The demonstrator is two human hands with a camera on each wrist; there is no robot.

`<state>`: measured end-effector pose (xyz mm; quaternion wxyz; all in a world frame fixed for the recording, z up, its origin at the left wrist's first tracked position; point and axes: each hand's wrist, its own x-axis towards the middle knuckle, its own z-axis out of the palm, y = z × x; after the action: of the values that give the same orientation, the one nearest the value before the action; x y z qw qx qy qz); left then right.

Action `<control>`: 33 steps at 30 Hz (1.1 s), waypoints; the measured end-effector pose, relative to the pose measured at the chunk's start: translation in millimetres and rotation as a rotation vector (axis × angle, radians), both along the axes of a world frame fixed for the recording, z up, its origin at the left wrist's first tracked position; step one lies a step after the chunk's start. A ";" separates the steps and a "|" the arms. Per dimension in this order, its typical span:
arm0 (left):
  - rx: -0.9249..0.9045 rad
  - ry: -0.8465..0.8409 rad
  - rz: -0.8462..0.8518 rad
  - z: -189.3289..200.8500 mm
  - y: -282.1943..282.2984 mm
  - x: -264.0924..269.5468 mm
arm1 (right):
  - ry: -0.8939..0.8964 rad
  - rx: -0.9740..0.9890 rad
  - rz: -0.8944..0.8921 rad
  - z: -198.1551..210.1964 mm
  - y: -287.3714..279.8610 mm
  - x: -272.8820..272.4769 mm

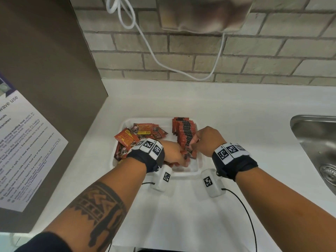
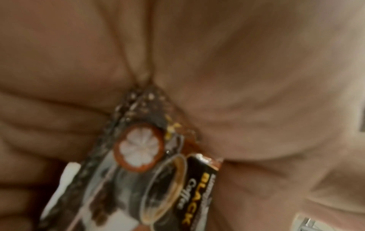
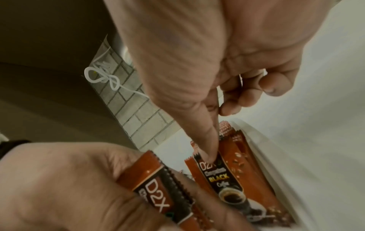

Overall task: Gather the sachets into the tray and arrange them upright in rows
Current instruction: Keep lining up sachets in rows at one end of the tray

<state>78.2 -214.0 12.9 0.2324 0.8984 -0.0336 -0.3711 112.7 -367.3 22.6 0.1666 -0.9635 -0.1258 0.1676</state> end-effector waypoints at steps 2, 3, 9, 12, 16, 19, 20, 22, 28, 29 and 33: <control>0.033 -0.004 -0.014 -3.1 -3.7 1.7 | 0.003 0.027 -0.014 -0.7 0.8 1.2; 0.032 0.006 -0.011 -5.1 -4.4 3.1 | 0.011 0.060 -0.024 -0.2 0.0 1.2; -0.008 0.025 0.020 -10.5 -6.4 8.6 | 0.017 0.157 -0.010 -1.2 -3.8 3.7; -0.014 0.034 0.024 -11.8 -7.7 9.2 | 0.022 0.171 0.001 -2.9 -4.2 5.9; -0.042 0.049 0.028 -12.9 -8.4 9.5 | 0.026 0.182 0.017 -4.3 -4.7 5.4; -0.019 0.045 0.004 -11.3 -8.3 9.0 | 0.032 0.188 0.020 -5.3 -5.6 5.5; -0.013 0.043 0.002 -11.0 -8.3 9.2 | 0.034 0.191 0.023 -5.6 -5.7 5.7; -0.016 0.052 0.000 -10.5 -8.3 9.3 | 0.040 0.196 0.026 -5.8 -6.0 5.7; -0.018 0.051 -0.019 -7.7 -6.6 9.2 | 0.029 0.234 0.031 -5.8 -7.3 5.4; -0.028 0.056 -0.017 -7.6 -6.1 9.1 | 0.026 0.236 0.032 -5.7 -7.6 5.4; -0.039 0.060 -0.007 -4.4 -5.4 8.1 | 0.020 0.235 0.039 -4.5 -8.7 5.1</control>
<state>86.3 -219.4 8.5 0.2492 0.8821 -0.0371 -0.3980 117.8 -376.0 18.1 0.2765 -0.9329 -0.1615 0.1646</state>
